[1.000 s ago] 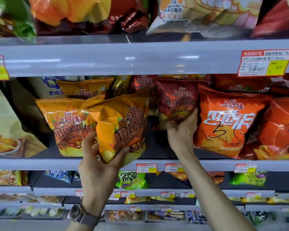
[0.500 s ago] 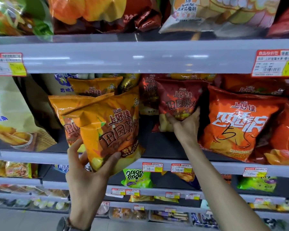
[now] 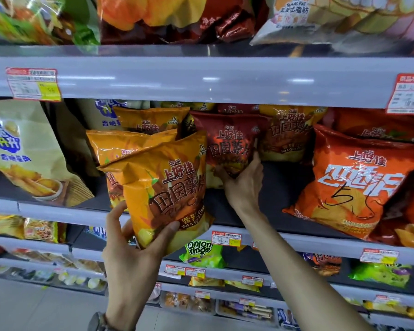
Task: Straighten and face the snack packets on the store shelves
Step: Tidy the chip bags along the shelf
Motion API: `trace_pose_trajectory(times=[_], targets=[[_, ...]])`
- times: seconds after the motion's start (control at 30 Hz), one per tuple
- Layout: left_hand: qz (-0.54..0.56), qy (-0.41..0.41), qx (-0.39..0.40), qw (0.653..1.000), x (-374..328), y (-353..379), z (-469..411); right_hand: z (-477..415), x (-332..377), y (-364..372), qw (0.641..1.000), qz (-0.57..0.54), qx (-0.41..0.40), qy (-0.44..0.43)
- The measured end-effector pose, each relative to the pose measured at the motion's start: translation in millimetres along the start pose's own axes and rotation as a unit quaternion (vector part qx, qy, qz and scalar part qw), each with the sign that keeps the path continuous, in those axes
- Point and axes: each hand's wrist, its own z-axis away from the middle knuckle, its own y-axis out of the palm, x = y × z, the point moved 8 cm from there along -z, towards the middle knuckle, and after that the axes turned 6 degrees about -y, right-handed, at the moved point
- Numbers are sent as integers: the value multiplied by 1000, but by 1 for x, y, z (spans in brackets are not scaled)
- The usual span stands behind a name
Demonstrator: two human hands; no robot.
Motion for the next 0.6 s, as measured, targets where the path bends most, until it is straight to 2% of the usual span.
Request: trace_pose_trajectory(times=[0.17, 0.3, 0.43, 0.6], targets=[[-17, -3, 8, 1000, 1, 3, 2, 2, 1, 6, 1000, -5, 21, -2], [-7, 8, 25, 1000, -5, 11, 2, 7, 0, -9, 997, -53, 54, 6], [18, 22, 46, 999, -16, 30, 1, 33, -1, -48, 991, -127, 44, 4], [20, 54, 88, 995, -40, 72, -3, 70, -11, -83, 988, -153, 12, 26]])
